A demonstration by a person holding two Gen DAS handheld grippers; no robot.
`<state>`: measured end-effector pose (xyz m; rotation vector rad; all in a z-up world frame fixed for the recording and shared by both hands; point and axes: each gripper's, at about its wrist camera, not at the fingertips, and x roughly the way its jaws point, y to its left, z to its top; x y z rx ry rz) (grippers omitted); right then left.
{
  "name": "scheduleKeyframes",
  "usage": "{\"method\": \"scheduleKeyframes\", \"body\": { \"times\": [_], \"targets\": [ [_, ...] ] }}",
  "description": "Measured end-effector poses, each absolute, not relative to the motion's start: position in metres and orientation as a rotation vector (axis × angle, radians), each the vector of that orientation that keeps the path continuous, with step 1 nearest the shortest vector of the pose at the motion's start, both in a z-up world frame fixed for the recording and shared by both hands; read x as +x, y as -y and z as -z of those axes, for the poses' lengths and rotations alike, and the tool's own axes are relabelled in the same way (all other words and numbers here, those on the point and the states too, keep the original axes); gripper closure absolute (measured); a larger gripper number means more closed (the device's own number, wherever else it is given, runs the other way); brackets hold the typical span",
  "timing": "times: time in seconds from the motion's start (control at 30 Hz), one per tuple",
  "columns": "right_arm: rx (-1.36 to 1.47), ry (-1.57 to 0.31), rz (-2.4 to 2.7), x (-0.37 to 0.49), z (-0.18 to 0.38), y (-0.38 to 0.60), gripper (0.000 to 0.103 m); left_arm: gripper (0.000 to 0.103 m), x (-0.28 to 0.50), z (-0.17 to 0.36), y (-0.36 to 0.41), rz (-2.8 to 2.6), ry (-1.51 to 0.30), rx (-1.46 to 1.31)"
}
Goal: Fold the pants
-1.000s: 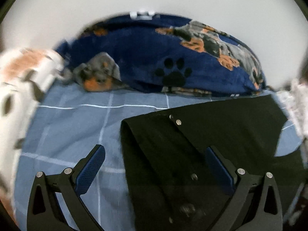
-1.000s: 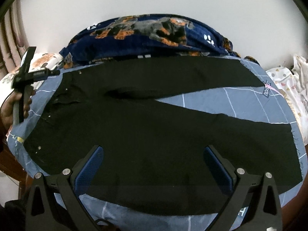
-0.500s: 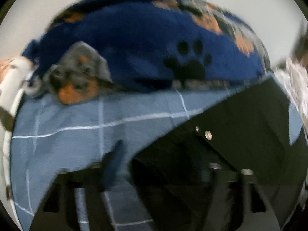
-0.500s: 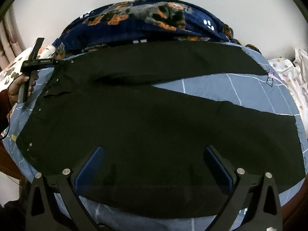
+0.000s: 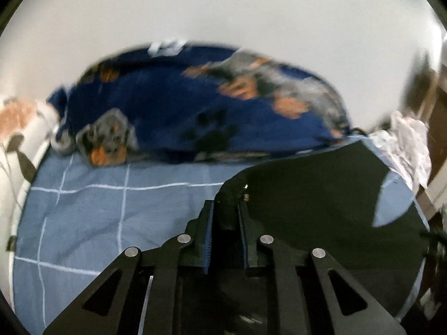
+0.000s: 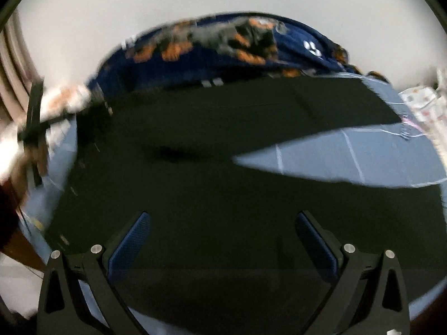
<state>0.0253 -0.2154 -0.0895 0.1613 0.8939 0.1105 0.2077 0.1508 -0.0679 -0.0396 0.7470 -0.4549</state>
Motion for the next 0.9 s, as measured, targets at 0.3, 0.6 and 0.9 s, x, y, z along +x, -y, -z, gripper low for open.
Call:
{"method": "scheduleKeyframes", "body": {
  "times": [0.3, 0.6, 0.9],
  "targets": [
    [0.742, -0.925, -0.386, 0.152, 0.091, 0.252, 0.0, 0.087, 0.08, 0.036, -0.106, 0.547, -0.621, 0.016],
    [0.973, -1.045, -0.39, 0.243, 0.15, 0.258, 0.048, 0.087, 0.046, 0.049, -0.1, 0.53, -0.687, -0.027],
    [0.877, -0.942, -0.381, 0.166, 0.132, 0.26, 0.096, 0.087, 0.05, 0.057, -0.133, 0.471, -0.765, -0.077]
  ]
}}
